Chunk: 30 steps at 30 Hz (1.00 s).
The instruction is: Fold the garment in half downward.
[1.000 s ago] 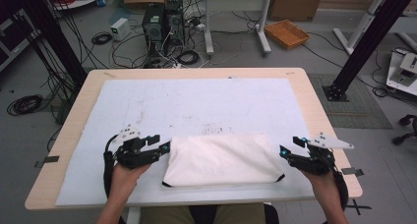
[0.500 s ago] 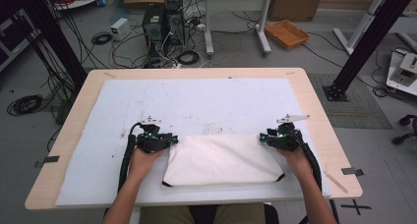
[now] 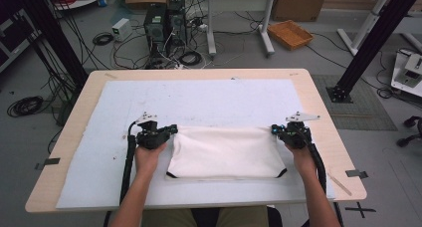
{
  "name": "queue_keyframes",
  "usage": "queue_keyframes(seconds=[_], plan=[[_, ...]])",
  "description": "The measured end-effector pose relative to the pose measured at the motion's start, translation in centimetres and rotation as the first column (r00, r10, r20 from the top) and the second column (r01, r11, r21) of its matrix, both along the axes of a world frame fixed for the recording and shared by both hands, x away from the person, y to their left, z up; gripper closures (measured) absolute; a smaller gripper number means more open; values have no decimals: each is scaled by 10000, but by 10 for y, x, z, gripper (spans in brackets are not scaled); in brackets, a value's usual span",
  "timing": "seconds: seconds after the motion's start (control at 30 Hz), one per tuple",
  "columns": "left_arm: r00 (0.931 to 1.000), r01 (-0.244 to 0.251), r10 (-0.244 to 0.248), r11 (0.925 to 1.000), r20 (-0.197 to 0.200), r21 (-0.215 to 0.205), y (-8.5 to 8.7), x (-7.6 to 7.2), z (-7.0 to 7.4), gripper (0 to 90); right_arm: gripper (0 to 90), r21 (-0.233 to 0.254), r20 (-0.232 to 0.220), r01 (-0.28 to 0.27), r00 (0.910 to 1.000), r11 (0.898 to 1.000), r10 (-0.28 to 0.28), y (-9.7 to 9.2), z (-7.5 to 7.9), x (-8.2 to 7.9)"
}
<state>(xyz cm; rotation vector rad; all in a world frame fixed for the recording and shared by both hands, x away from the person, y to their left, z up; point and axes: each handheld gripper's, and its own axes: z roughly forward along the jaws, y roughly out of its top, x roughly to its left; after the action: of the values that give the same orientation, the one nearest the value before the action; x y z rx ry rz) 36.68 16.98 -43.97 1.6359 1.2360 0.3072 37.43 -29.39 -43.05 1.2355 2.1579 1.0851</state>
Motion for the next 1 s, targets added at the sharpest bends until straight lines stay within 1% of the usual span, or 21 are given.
queue_keyframes(seconds=[0.03,0.2,0.23,0.27,0.3,0.33,0.37,0.4,0.43,0.47,0.5,0.53,0.57,0.67,0.77,0.83,0.87,0.9,0.93,0.97,1.0], plan=[[9998,-190,190,9998,-39,42,0,4,-1,867,891,39,195,176,9997,9998,-177,-2,1,5],[9992,-404,404,9991,-26,144,-3,6,-3,833,888,127,334,525,9980,9985,-529,1,1,13],[9992,-374,377,9991,-145,178,-1,4,0,703,851,-190,172,608,9980,9980,-605,5,-2,13],[9992,-374,377,9991,-145,178,-1,4,0,680,851,-190,172,608,9980,9980,-605,5,-2,13],[9992,-382,384,9990,-72,246,0,0,2,680,785,-337,180,625,9979,9975,-619,6,-3,13],[9994,-355,353,9987,67,353,2,-4,6,668,677,-430,94,789,9969,9960,-786,6,-2,11],[9994,-294,287,9990,197,350,4,-9,9,663,632,-425,103,901,9959,9950,-897,5,0,9],[9996,-125,116,9992,254,369,6,-15,13,660,617,-415,198,920,9956,9949,-913,3,3,5],[9991,308,-321,9983,270,500,5,-29,15,658,572,-216,533,875,9948,9959,-863,-3,9,-7],[9991,308,-321,9983,270,500,5,-29,15,657,572,-216,533,875,9948,9959,-863,-3,9,-7],[9972,699,-716,9951,221,694,4,-39,15,657,572,117,553,766,9955,9970,-771,-6,12,-14],[9956,886,-906,9931,229,775,3,-45,14,657,568,393,683,602,9957,9974,-628,-9,15,-25],[9934,1125,-1141,9899,130,864,2,-53,12,657,566,385,784,447,9958,9983,-476,-10,16,-30],[9894,1447,-1424,9841,-298,1025,-1,-70,2,658,566,223,442,-15,9990,9997,5,-11,14,-52],[9883,1443,-1348,9782,-720,1491,-3,-78,-5,659,565,-117,-296,-322,9991,9994,319,-10,7,-68],[9870,1457,-1327,9771,-912,1552,-4,-81,-8,650,541,-217,-745,-301,9968,9993,284,-11,2,-75],[9858,1516,-1365,9742,-982,1672,-5,-83,-9,643,537,-282,-992,-277,9948,9992,247,-12,-2,-79],[9858,1516,-1365,9742,-982,1672,-5,-83,-9,642,537,-282,-992,-277,9948,9992,247,-12,-2,-79],[9866,1492,-1331,9700,-945,1920,-7,-86,-12,642,537,-290,-1095,-272,9937,9992,239,-13,-5,-80],[9879,1418,-1263,9704,-899,1956,-8,-88,-12,647,573,-167,-1470,-327,9887,9993,299,-14,-11,-83],[9881,1399,-1234,9686,-914,2057,-8,-88,-12,667,623,-108,-1609,-397,9863,9992,375,-14,-14,-84]])
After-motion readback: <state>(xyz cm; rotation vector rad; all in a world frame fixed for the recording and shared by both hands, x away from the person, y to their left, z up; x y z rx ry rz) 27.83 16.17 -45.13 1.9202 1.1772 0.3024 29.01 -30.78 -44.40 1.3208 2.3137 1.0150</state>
